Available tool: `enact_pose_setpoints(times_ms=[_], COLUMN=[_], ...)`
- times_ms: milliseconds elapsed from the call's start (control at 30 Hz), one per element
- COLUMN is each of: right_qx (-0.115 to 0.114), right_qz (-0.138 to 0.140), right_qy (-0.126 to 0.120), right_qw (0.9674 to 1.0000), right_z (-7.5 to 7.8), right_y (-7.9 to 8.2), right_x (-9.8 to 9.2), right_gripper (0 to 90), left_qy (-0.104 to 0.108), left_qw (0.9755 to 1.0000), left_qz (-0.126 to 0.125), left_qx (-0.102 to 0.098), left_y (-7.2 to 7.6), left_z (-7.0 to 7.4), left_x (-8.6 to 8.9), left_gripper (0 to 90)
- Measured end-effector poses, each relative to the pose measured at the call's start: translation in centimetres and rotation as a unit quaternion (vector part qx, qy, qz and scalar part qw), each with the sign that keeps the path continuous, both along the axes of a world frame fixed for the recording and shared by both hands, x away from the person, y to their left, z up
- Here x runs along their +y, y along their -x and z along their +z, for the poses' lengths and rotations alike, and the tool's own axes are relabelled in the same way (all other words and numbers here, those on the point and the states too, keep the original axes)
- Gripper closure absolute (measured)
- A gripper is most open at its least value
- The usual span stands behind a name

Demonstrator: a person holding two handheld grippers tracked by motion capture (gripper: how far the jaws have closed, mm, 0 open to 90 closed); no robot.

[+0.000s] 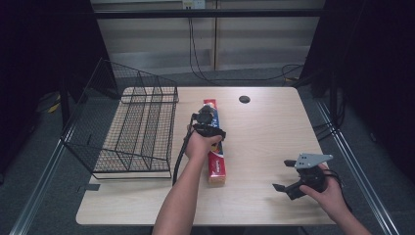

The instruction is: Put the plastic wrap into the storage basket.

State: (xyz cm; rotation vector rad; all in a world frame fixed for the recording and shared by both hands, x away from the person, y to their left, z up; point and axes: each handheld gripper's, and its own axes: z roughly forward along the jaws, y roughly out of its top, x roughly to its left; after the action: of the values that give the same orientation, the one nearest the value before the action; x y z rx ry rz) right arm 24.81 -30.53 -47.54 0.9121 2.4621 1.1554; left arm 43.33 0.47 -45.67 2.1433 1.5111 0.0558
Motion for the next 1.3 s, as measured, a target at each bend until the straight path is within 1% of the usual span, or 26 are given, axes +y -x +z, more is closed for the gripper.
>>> enact_pose_setpoints(times_ms=[100,167,200,233,267,333,367,400,433,533,567,600,667,700,733,800,867,933,967,1033,1067,1100,1133,1167,1233,1300], right_qx=[-0.001,-0.001,-0.001,-0.001,-0.001,-0.002,-0.002,-0.002,-0.002,-0.003,-0.003,-0.004,-0.005,-0.005,-0.005,-0.005,-0.004,-0.005,-0.005,-0.006,-0.005,-0.005,-0.005,-0.007,-0.007,-0.006], right_qz=[-0.001,-0.001,0.001,0.001,0.000,-0.002,-0.003,-0.003,-0.001,-0.002,-0.003,-0.004,-0.002,-0.001,-0.002,-0.002,-0.002,-0.005,-0.006,-0.008,-0.007,-0.006,-0.005,-0.005,-0.004,-0.004], right_qy=[-0.002,-0.003,-0.002,-0.001,-0.001,-0.003,-0.002,-0.002,-0.004,-0.004,-0.005,-0.005,-0.005,-0.005,-0.005,-0.005,-0.006,-0.005,-0.005,-0.006,-0.007,-0.008,-0.009,-0.008,-0.008,-0.009], right_qw=[1.0000,1.0000,1.0000,1.0000,1.0000,1.0000,1.0000,1.0000,1.0000,1.0000,1.0000,1.0000,1.0000,1.0000,1.0000,1.0000,1.0000,1.0000,1.0000,0.9999,0.9999,0.9999,0.9999,0.9999,0.9999,0.9999], right_z=[0.0,0.0,0.1,0.1,0.0,0.0,0.1,0.1,0.1,0.1,0.1,0.1,0.1,0.1,0.1,0.1,0.1,0.1,0.2,0.2,0.2,0.1,0.1,0.1,0.1,0.1], right_y=[0.0,0.0,0.0,0.0,0.0,0.0,0.0,0.0,0.0,0.0,0.0,0.0,0.0,0.0,0.0,0.0,0.0,0.0,0.0,0.0,0.0,0.0,-0.1,-0.1,-0.1,-0.1], right_x=[0.0,0.0,-0.1,-0.1,-0.1,-0.1,-0.1,-0.1,-0.1,-0.1,-0.1,-0.1,-0.1,-0.2,-0.2,-0.2,-0.2,-0.2,-0.2,-0.2,-0.2,-0.2,-0.2,-0.2,-0.2,-0.2], right_gripper=[3.1,3.1,3.1,3.1,3.1,3.1,3.1,3.1,3.1,3.1,3.1,3.1,3.1,3.1,3.1,3.1,3.1,3.0,3.0,3.0,3.0,3.0,3.0,3.0,2.9,2.9], left_qy=[0.003,-0.008,-0.014,-0.019,-0.023,-0.029,-0.038,-0.038,-0.052,-0.068,-0.069,-0.078,-0.072,-0.072,-0.070,-0.072,-0.078,-0.072,-0.075,-0.073,-0.080,-0.078,-0.077,-0.076,-0.076,-0.074], left_qw=[0.9999,0.9997,0.9993,0.9990,0.9988,0.9980,0.9976,0.9976,0.9967,0.9949,0.9948,0.9935,0.9938,0.9932,0.9934,0.9930,0.9920,0.9920,0.9915,0.9913,0.9901,0.9904,0.9904,0.9897,0.9896,0.9901], left_qz=[0.010,0.014,0.015,0.012,0.013,0.010,0.006,0.006,-0.004,-0.017,-0.014,-0.023,-0.022,-0.027,-0.027,-0.030,-0.035,-0.034,-0.038,-0.036,-0.045,-0.042,-0.045,-0.051,-0.051,-0.049], left_qx=[0.011,0.020,0.032,0.038,0.041,0.055,0.058,0.058,0.062,0.073,0.074,0.079,0.082,0.087,0.087,0.088,0.092,0.099,0.099,0.103,0.106,0.106,0.105,0.110,0.111,0.109], left_y=[0.0,0.0,0.0,0.0,0.1,0.1,0.2,0.2,0.3,0.4,0.5,0.5,0.6,0.6,0.6,0.6,0.7,0.7,0.7,0.8,0.7,0.8,0.8,0.8,0.9,0.9], left_z=[0.2,0.4,0.6,0.8,0.9,1.1,1.3,1.3,1.5,1.8,1.8,2.0,2.2,2.5,2.7,2.9,3.8,4.3,4.6,5.1,5.4,5.6,5.8,6.1,6.6,7.0], left_x=[-0.1,-0.2,-0.1,-0.1,-0.1,0.0,0.0,0.0,0.1,0.3,0.2,0.3,0.4,0.5,0.6,0.7,0.9,1.1,1.2,1.3,1.5,1.5,1.6,1.6,1.7,1.7], left_gripper=[28.3,30.0,31.2,32.5,33.6,36.3,37.7,39.1,40.1,41.7,42.2,42.6,43.0,43.1,43.2,43.4,43.5,43.5,43.6,43.8,43.9,43.9,44.0,44.1,44.2,44.3])
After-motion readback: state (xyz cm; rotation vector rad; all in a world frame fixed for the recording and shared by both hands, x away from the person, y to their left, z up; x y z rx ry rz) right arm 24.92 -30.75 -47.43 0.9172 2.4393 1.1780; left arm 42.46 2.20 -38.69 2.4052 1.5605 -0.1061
